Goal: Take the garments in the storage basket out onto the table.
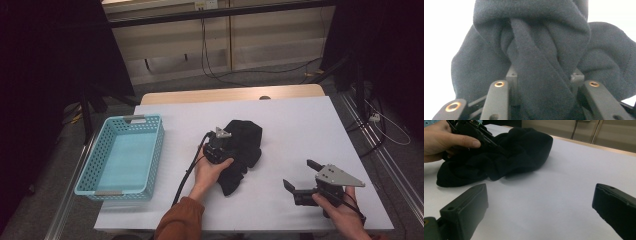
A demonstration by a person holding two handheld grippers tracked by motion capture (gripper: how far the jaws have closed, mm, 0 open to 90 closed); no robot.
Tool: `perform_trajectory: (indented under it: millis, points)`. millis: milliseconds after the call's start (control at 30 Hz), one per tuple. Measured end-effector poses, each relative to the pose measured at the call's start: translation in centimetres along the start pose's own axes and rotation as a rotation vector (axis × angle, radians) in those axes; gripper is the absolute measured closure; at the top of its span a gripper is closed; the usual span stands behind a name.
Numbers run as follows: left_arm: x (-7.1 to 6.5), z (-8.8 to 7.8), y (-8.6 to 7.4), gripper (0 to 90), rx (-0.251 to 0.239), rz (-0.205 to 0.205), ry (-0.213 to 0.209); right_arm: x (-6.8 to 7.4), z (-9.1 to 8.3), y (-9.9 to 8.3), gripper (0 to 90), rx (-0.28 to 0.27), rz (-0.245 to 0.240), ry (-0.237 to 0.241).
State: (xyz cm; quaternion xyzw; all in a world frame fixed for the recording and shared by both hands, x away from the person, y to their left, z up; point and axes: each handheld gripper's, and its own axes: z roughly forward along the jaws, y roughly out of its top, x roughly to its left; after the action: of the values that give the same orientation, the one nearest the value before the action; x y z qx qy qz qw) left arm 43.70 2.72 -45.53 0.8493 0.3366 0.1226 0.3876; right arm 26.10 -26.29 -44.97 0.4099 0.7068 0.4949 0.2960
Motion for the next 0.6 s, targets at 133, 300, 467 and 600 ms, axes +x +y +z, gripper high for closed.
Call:
perform_trajectory:
  millis: [133, 300, 467, 600]
  points:
    - [0.2, 0.0, -0.1, 51.2, -0.01, -0.021, -0.042, 0.0, 0.1, 0.0, 0.0, 0.001, 0.001, 0.003]
    - [-0.7, -0.1, -0.4, 32.9, -0.021, 0.022, -0.035, 0.0, 0.1, 0.0, 0.0, -0.001, 0.001, 0.004]
    - [-1.0, -0.4, -0.4, 20.0, -0.017, 0.025, -0.048, 0.0, 0.1, 0.0, 0.0, 0.0, 0.001, 0.007]
    - [-0.7, -0.9, -0.3, 7.5, -0.023, -0.013, -0.058, 0.0, 0.1, 0.0, 0.0, -0.001, 0.005, 0.005]
